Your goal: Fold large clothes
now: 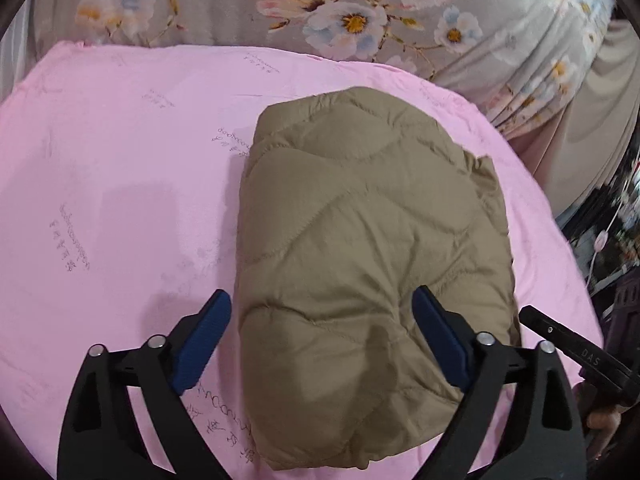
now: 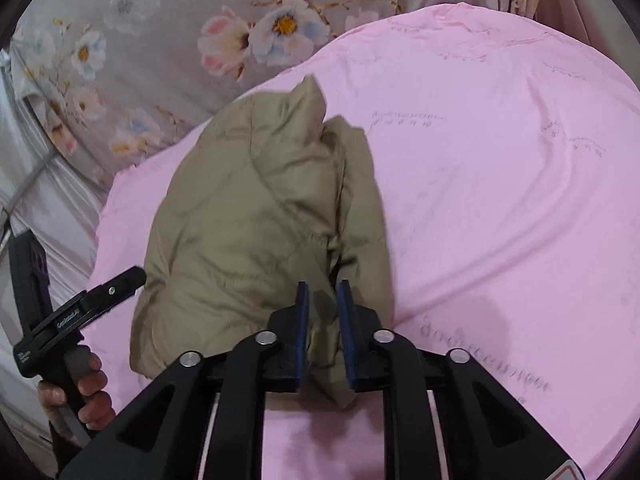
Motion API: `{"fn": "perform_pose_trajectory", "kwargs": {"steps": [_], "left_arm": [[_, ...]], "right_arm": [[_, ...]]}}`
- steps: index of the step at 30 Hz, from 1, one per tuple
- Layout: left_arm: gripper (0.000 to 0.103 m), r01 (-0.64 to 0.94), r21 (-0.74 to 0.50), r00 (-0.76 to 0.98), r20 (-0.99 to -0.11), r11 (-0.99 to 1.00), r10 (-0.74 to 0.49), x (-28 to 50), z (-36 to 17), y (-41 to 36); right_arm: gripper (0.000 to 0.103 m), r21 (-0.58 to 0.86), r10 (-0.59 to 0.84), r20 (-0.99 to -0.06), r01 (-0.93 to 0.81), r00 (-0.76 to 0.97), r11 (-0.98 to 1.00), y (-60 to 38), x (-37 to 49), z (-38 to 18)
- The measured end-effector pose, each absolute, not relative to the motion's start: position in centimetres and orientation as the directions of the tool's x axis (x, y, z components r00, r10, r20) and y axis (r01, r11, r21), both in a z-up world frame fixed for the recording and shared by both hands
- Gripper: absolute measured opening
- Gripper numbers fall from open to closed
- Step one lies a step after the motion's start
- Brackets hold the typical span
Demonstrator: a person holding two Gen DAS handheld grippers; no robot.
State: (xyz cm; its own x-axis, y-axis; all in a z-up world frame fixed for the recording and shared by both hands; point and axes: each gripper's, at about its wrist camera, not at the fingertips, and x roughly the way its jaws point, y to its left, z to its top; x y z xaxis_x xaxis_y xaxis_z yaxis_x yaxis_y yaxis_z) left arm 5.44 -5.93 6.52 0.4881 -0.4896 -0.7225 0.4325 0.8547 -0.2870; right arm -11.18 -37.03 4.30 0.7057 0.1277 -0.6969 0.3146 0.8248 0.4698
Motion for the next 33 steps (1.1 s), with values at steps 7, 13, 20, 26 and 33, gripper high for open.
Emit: {"fn": "perform_pose_trajectory", "kwargs": {"steps": [7, 13, 20, 26, 33], "left_arm": [[0.096, 0.389, -0.458, 0.284, -0.766, 0.8, -0.576, 12.3, 4.0, -5.4], [0.098, 0.326, -0.666, 0.082, -0.687, 0.671, -0.722, 14.8, 0.6, -6.3], [0.098, 0.365, -0.675, 0.06, -0.67, 0.641, -0.74, 15.7, 0.3, -7.9], [0.085, 0.493, -0.591, 0.16, -0.66, 0.639, -0.734, 15.4, 2.9, -8.3], [0.077, 0.623, -0.519, 0.284, -0.547, 0.585, -0.787, 17.0, 9.6, -7.2]], "right_arm": [[0.063, 0.617, 0.345, -0.723, 0.335, 0.599, 0.712, -42.8, -6.0, 0.1], [0.064, 0.746, 0.521, -0.646, 0.314, 0.558, 0.588, -41.2, -4.2, -3.2], [0.064, 0.836, 0.607, -0.53, 0.242, 0.593, 0.493, -40.1, -2.5, -3.8], [0.024, 0.798, 0.561, -0.522, 0.135, 0.642, 0.588, -37.7, -0.8, -0.4], [0.018, 0.691, 0.456, -0.448, -0.026, 0.769, 0.723, -35.3, 2.9, 8.3]]}}
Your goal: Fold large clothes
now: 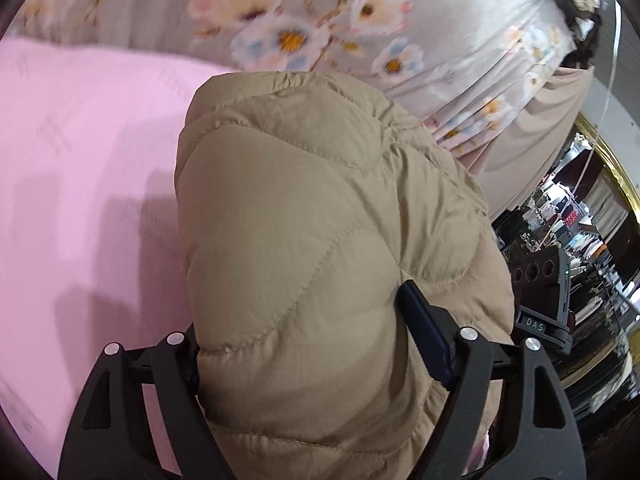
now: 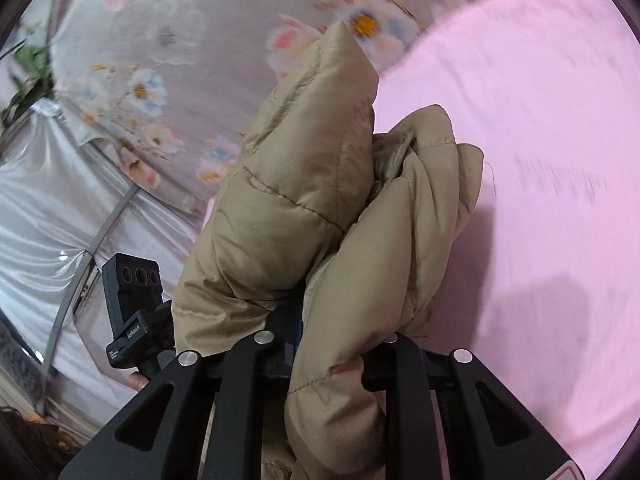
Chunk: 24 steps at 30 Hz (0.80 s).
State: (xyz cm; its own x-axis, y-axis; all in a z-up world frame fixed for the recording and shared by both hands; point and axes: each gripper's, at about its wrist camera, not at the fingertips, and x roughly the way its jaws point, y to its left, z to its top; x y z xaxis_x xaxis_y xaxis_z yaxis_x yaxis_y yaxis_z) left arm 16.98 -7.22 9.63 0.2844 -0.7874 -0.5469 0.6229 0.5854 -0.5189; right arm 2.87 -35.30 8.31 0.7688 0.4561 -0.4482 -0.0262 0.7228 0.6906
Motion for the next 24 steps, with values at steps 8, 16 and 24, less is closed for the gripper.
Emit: {"fn": "perform_pose_trajectory", "kwargs": {"steps": [8, 16, 24], "left_arm": [[0.077, 0.686, -0.414, 0.414, -0.454, 0.599, -0.789, 23.6, 13.9, -5.2], [0.077, 0.655, -0.372, 0.472, -0.48, 0.658, -0.74, 31.4, 12.3, -2.9], [0.077, 0.607, -0.363, 0.457, -0.568, 0.707, -0.685, 37.6, 6.6, -2.7]], "right_arm": [[0.018, 0.601, 0.422, -0.392, -0.12, 0.818, 0.79, -33.6, 11.8, 12.9], [0.018, 0.581, 0.41, -0.43, -0.1, 0.804, 0.807, -31.9, 21.4, 10.5], [0.018, 0.586, 0.398, -0.52, -0.023, 0.756, 0.81, -30.7, 27.6, 4.2]]}}
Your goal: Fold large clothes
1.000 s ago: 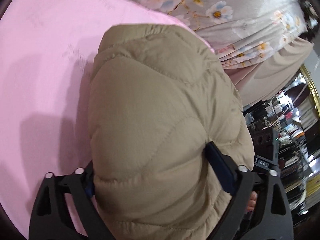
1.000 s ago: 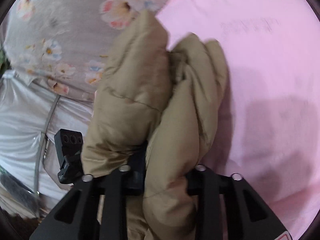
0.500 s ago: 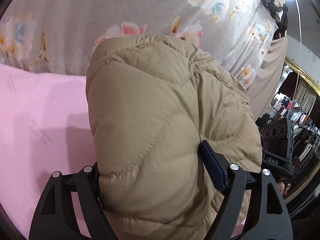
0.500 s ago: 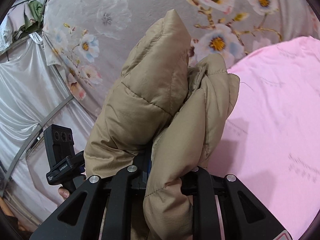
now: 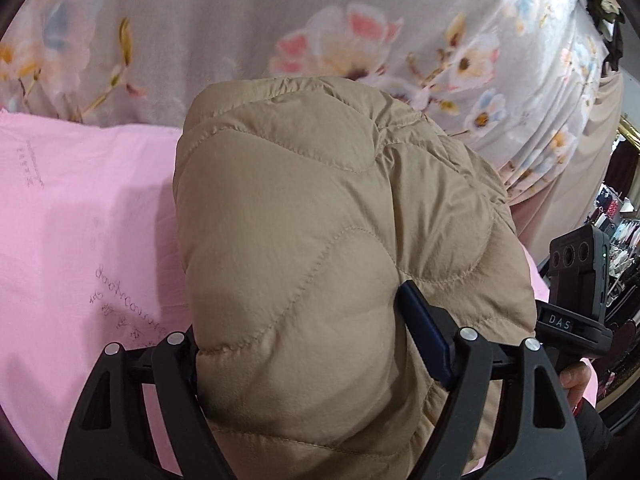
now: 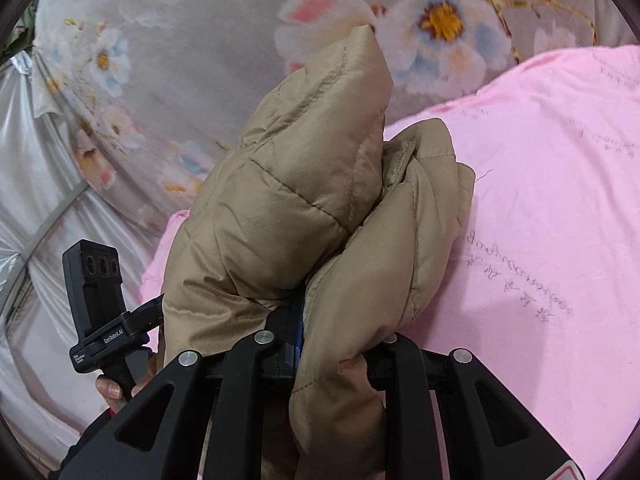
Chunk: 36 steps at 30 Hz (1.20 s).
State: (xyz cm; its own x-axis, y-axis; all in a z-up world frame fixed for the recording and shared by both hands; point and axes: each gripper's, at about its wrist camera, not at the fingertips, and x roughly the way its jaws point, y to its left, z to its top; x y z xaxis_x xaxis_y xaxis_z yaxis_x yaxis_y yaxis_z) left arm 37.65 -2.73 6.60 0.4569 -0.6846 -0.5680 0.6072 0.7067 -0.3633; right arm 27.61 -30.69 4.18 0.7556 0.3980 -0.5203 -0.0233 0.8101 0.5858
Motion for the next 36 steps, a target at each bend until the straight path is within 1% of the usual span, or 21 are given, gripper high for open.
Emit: {"fn": "perform_pose_trajectory", "kwargs": {"steps": [5, 7, 9, 10, 12, 14, 17, 18, 19, 20, 21, 22, 23, 24, 25, 26, 28, 32, 36], "left_arm": [[0.08, 0.588, -0.415, 0.444, -0.551, 0.694, -0.707, 39.6, 4.4, -1.5], [0.081, 0.572, -0.444, 0.44, -0.543, 0.689, -0.715, 40.2, 3.5, -0.9], [0.083, 0.559, -0.46, 0.44, -0.542, 0.691, -0.716, 40.5, 3.3, -0.5], [0.085, 0.549, -0.454, 0.449, -0.548, 0.702, -0.705, 40.4, 3.4, -0.5], [0.085, 0.519, -0.398, 0.505, -0.571, 0.756, -0.647, 39.5, 4.3, -0.2], [0.085, 0.486, -0.294, 0.58, -0.596, 0.823, -0.555, 38.3, 5.7, 0.0], [0.083, 0.35, -0.077, 0.723, -0.611, 0.934, -0.321, 35.9, 8.9, 0.0], [0.081, 0.316, -0.039, 0.751, -0.6, 0.948, -0.275, 35.3, 9.8, -0.1], [0.071, 0.281, -0.003, 0.78, -0.582, 0.96, -0.231, 34.7, 11.1, -0.5], [0.061, 0.264, 0.017, 0.794, -0.572, 0.964, -0.207, 34.3, 12.2, -1.1], [0.057, 0.25, 0.026, 0.801, -0.567, 0.968, -0.192, 34.0, 13.0, -1.7], [0.044, 0.245, 0.026, 0.803, -0.566, 0.969, -0.188, 33.9, 13.7, -2.5], [0.031, 0.247, 0.026, 0.802, -0.566, 0.969, -0.19, 33.8, 14.3, -3.2], [0.025, 0.248, 0.03, 0.802, -0.568, 0.968, -0.188, 33.9, 14.8, -4.3], [0.013, 0.244, 0.038, 0.804, -0.567, 0.969, -0.181, 34.1, 14.9, -5.2], [0.003, 0.241, 0.04, 0.802, -0.57, 0.97, -0.176, 34.5, 14.9, -6.1], [0.0, 0.229, 0.036, 0.79, -0.591, 0.973, -0.164, 35.6, 14.3, -7.5], [0.0, 0.201, 0.018, 0.755, -0.639, 0.979, -0.143, 38.1, 10.9, -9.0], [0.0, 0.17, 0.033, 0.771, -0.627, 0.985, -0.112, 39.1, 8.2, -9.4]], "right_arm": [[0.022, 0.593, 0.395, -0.535, -0.001, 0.747, 0.805, -30.8, 29.1, 1.6], [0.026, 0.598, 0.393, -0.54, 0.01, 0.744, 0.802, -31.0, 29.4, 0.8], [0.031, 0.612, 0.39, -0.548, 0.037, 0.74, 0.79, -31.6, 29.4, 0.5], [0.041, 0.61, 0.379, -0.56, 0.056, 0.737, 0.791, -31.8, 29.3, 0.6], [0.049, 0.575, 0.336, -0.587, 0.088, 0.736, 0.813, -32.5, 28.0, 1.4], [0.049, 0.519, 0.279, -0.598, 0.098, 0.752, 0.849, -32.9, 26.0, 2.9], [0.049, 0.389, 0.134, -0.569, 0.122, 0.812, 0.913, -32.8, 23.1, 6.7], [0.045, 0.336, 0.089, -0.551, 0.123, 0.829, 0.934, -32.2, 22.6, 8.2], [0.037, 0.294, 0.062, -0.536, 0.117, 0.842, 0.948, -31.5, 22.4, 9.4], [0.032, 0.249, 0.038, -0.524, 0.11, 0.851, 0.962, -30.6, 22.5, 10.6], [0.022, 0.203, 0.016, -0.515, 0.104, 0.857, 0.974, -29.6, 22.8, 11.6], [0.014, 0.153, -0.008, -0.503, 0.098, 0.864, 0.983, -28.3, 23.3, 12.6], [0.011, 0.114, -0.025, -0.49, 0.092, 0.871, 0.989, -27.2, 23.9, 13.3], [0.007, 0.085, -0.037, -0.481, 0.088, 0.876, 0.992, -26.3, 24.6, 13.8], [0.006, 0.068, -0.039, -0.478, 0.081, 0.878, 0.994, -25.4, 25.6, 14.2], [0.005, 0.069, -0.036, -0.48, 0.078, 0.877, 0.995, -25.0, 26.5, 14.3], [0.003, 0.066, -0.041, -0.502, 0.085, 0.864, 0.994, -24.4, 28.4, 13.9], [0.001, 0.076, -0.047, -0.582, 0.111, 0.812, 0.991, -23.8, 32.8, 10.9], [0.0, 0.077, -0.044, -0.616, 0.115, 0.787, 0.99, -23.5, 34.6, 7.6]]}}
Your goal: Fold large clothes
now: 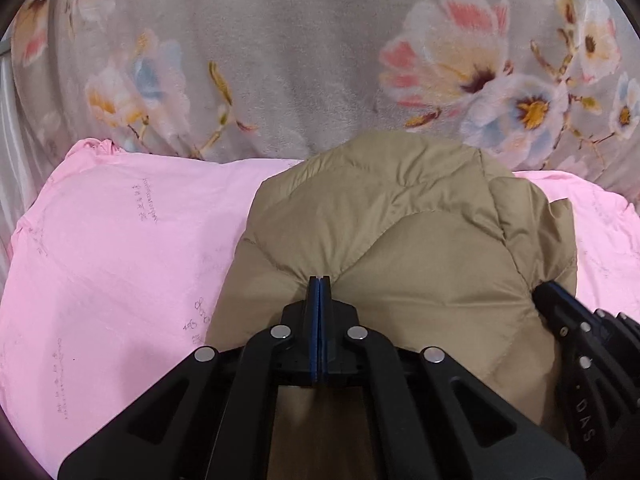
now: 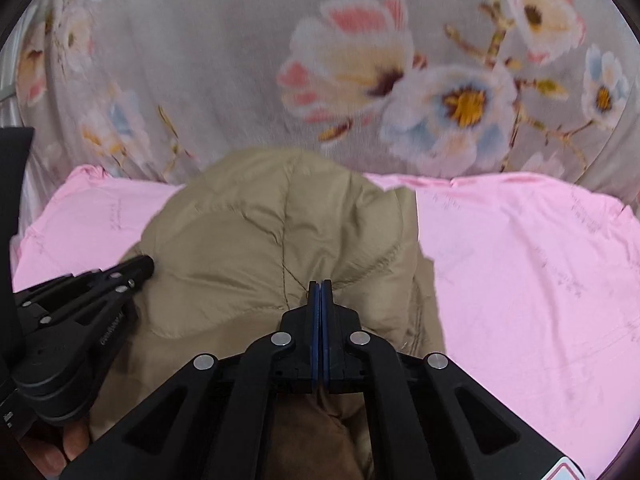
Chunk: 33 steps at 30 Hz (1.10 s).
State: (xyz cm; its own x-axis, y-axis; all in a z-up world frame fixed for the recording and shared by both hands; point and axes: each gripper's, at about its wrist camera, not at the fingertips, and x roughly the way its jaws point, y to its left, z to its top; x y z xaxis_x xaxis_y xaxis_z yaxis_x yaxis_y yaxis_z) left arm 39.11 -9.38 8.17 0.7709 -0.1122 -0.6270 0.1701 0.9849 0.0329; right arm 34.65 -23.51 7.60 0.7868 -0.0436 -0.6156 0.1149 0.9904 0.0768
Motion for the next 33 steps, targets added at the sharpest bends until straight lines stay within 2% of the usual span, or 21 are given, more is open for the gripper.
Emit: {"fn": "perform_pose_trajectory", "kwargs": {"steps": [13, 33], "left_arm": [[0.0, 0.145, 0.081, 0.828, -0.555, 0.986, -0.076, 40.1, 4.8, -10.3], [0.0, 0.134, 0.111, 0.83, -0.556, 0.985, -0.051, 40.7, 4.2, -10.9]], "right_arm": [[0.0, 0.084, -0.052, -0.589, 0.125, 0.806, 0.989, -23.2, 35.3, 4.0], [0.0, 0.067, -0.066, -0.617, 0.135, 0.785, 0.989, -23.3, 35.9, 3.9]]}}
